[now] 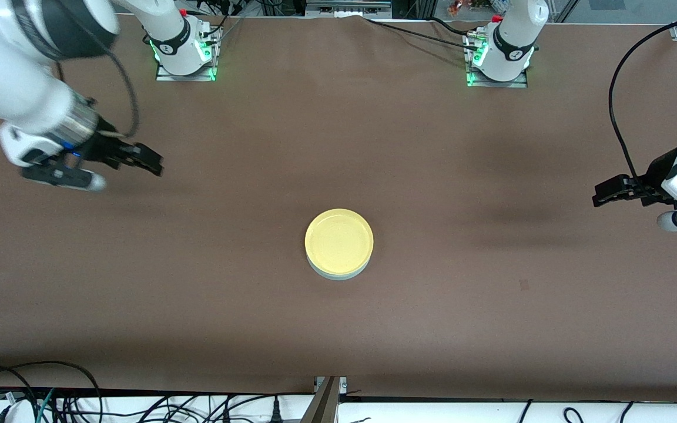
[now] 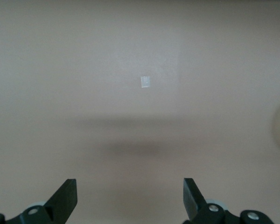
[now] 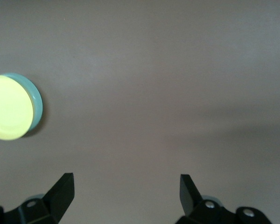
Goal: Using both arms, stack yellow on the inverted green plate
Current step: 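Open the right gripper and draw it back from the stacked plates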
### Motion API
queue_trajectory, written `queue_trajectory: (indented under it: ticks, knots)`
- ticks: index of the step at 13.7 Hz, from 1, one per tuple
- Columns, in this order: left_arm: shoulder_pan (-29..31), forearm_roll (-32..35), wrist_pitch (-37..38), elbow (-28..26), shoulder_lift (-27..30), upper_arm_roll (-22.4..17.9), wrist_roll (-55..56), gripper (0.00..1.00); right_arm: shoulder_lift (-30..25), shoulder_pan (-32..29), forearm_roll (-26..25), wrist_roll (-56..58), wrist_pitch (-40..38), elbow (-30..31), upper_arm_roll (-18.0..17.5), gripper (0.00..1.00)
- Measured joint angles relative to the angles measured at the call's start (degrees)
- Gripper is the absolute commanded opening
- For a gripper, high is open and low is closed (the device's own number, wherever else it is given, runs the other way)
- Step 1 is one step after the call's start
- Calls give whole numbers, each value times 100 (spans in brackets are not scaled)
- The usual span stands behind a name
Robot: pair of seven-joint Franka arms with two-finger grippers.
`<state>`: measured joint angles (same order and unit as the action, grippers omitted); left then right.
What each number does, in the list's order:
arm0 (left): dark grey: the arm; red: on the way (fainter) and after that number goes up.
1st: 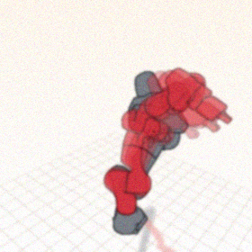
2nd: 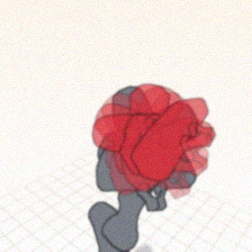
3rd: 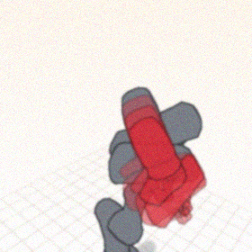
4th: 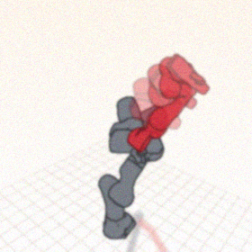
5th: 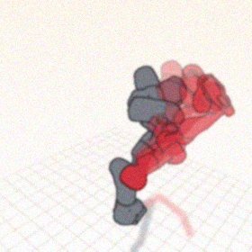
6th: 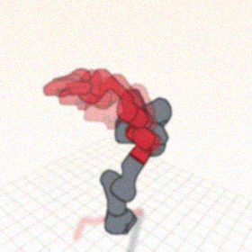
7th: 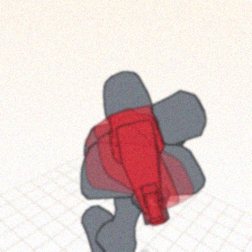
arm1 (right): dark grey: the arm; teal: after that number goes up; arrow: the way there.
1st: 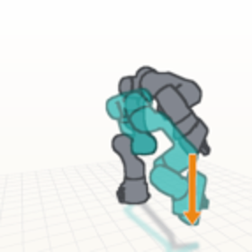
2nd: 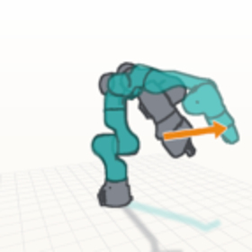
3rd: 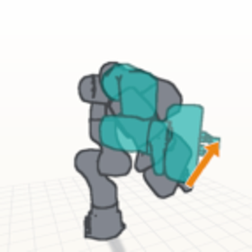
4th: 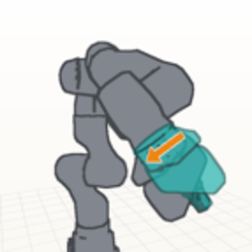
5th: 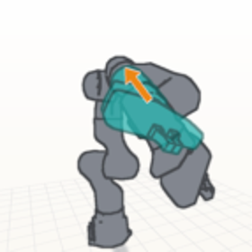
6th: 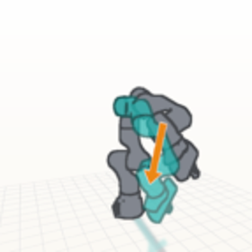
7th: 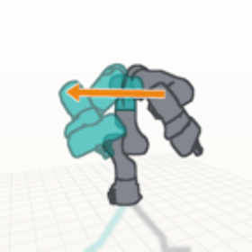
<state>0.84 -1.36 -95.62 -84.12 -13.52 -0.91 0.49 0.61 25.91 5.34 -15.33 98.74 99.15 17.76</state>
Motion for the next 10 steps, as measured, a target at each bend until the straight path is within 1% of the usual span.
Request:
queue_trajectory:
  ticks: [1, 2, 3, 5, 6, 7, 10]
  knots:
    - [4, 0, 0, 1, -6, -5, -1, 100, -137, -88, -111, 139, -232, -67, 24, 100]
    - [5, 0, -1, 11, -10, -6, -1, 100, -241, -312, -232, 204, -444, -138, -115, 100]
    - [4, 0, -5, 53, -15, -6, -1, 100, -327, -779, -314, 223, -593, -182, -533, 100]
    - [5, 0, -7, 172, -18, -9, -1, 100, -431, -2021, -395, 223, -743, -175, -1733, 100]
    - [5, 0, -7, 197, -18, -9, -1, 100, -439, -2429, -404, 224, -745, -167, -2098, 100]
    - [3, 0, -6, 201, -19, -8, -1, 100, -432, -2569, -411, 273, -730, -158, -2162, 100]
    - [-7, 0, -6, 206, -26, 13, 0, 100, -409, -2671, -412, 599, -645, -154, -2106, 100]
